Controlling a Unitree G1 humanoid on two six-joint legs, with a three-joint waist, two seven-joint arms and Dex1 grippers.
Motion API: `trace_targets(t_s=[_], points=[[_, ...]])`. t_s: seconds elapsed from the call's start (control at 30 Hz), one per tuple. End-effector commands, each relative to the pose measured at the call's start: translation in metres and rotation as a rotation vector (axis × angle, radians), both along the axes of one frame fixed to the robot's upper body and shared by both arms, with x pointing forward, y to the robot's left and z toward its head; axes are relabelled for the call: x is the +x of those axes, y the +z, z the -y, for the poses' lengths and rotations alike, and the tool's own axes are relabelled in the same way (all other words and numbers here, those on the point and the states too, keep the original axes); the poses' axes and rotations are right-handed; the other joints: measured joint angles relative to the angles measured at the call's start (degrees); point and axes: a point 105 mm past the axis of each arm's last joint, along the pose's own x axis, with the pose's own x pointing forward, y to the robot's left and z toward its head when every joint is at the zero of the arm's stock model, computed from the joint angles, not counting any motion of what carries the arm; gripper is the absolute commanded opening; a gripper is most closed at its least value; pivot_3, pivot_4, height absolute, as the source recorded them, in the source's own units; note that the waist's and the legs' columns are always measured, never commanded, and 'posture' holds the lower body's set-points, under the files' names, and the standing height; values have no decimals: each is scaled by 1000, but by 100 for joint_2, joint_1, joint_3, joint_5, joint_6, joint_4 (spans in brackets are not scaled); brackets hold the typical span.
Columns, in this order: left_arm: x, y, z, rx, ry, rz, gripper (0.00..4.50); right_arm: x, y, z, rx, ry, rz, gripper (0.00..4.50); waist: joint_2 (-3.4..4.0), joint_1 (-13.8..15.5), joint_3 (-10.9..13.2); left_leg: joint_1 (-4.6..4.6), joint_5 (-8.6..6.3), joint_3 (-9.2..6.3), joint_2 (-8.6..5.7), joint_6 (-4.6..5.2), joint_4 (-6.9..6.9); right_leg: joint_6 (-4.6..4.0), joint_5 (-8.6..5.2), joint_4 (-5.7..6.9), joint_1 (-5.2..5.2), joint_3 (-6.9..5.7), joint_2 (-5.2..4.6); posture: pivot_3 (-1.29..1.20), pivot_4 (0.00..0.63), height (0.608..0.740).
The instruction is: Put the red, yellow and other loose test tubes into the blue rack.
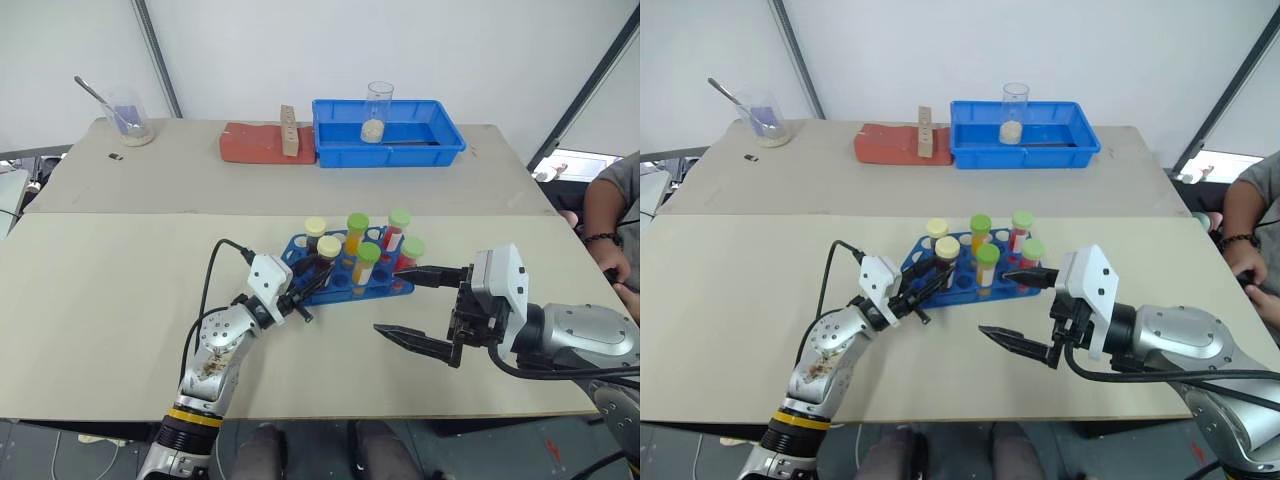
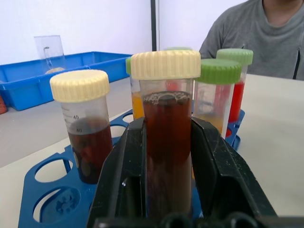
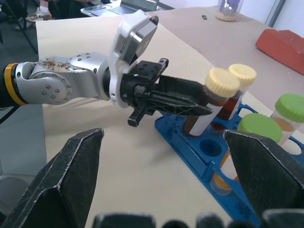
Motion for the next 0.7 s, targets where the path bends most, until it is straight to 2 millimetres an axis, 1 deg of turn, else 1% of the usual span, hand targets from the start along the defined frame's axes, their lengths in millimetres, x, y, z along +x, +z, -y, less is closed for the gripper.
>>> trace_targets(t_s=[0.03, 0.1, 0.13, 0.17, 0.23, 0.33, 0.43, 0.53, 0.6, 0.63, 0.7], points=[[-2, -3, -7, 31, 1, -15, 2799, 1, 5, 1, -3, -6, 13, 4500, 0, -3, 0, -1, 0, 0, 0, 0, 0, 0, 0, 0, -2, 0, 0, 0, 150, 729], [-5, -2, -10, 47, -11, -12, 3668, 2, 5, 2, -9, -10, 8, 4500, 0, 4, 0, -2, 0, 1, 0, 0, -1, 0, 0, 0, -5, 0, -1, 0, 150, 729], [-6, -1, -11, 57, -14, -11, 4178, 3, 4, 2, -12, -10, 6, 4500, 0, 8, 0, -5, 0, 1, 0, 0, -1, -1, -1, 0, -7, 0, -1, 0, 150, 729], [-8, -1, -13, 67, -18, -9, 4473, 3, 4, 2, -15, -10, 1, 4500, 0, 9, 0, -6, 0, 1, 0, 0, -1, -1, -1, -1, -8, -1, -1, 0, 150, 729], [-11, 1, -18, 106, -31, -2, 4473, 4, 2, 4, -39, -19, -8, 4500, 0, 10, 0, -11, 0, 1, 0, 0, -2, -1, -1, -3, -12, -1, -3, 0, 150, 729], [-19, 8, -32, 194, -65, -2, 4473, 6, -4, 10, -96, -34, -35, 4500, 1, 10, 0, -21, 0, 1, 2, 0, -4, -3, -2, -4, -21, -2, -4, 0, 150, 729], [-25, 13, -51, 291, -80, -52, 4473, 7, -10, 20, -160, -37, -44, 4500, 1, 8, 0, -26, 0, 4, 4, 0, -8, -8, -5, -3, -34, -3, -5, 0, 150, 729], [-37, 21, -77, 401, -84, -115, 4473, 8, -13, 35, -218, -37, -50, 4500, 1, 5, 1, -32, 0, 7, 7, 0, -13, -13, -8, -1, -50, -4, -4, 0, 150, 729], [-39, 24, -100, 493, 3, -146, 4473, 7, -13, 46, -254, -24, -49, 4500, 2, 3, 1, -40, -1, 14, 10, 0, -17, -18, -11, 2, -69, -3, -6, 0, 150, 729], [-41, 27, -117, 540, 60, -152, 4473, 7, -11, 54, -274, -22, -47, 4500, 2, 5, 1, -41, -1, 16, 9, 0, -20, -19, -13, 3, -74, -3, -8, 0, 150, 729], [-46, 33, -139, 582, 123, -160, 4473, 9, -8, 68, -303, -28, -40, 4500, 2, 6, 1, -43, -1, 20, 9, 0, -27, -21, -15, 2, -81, -2, -8, 0, 150, 729]])
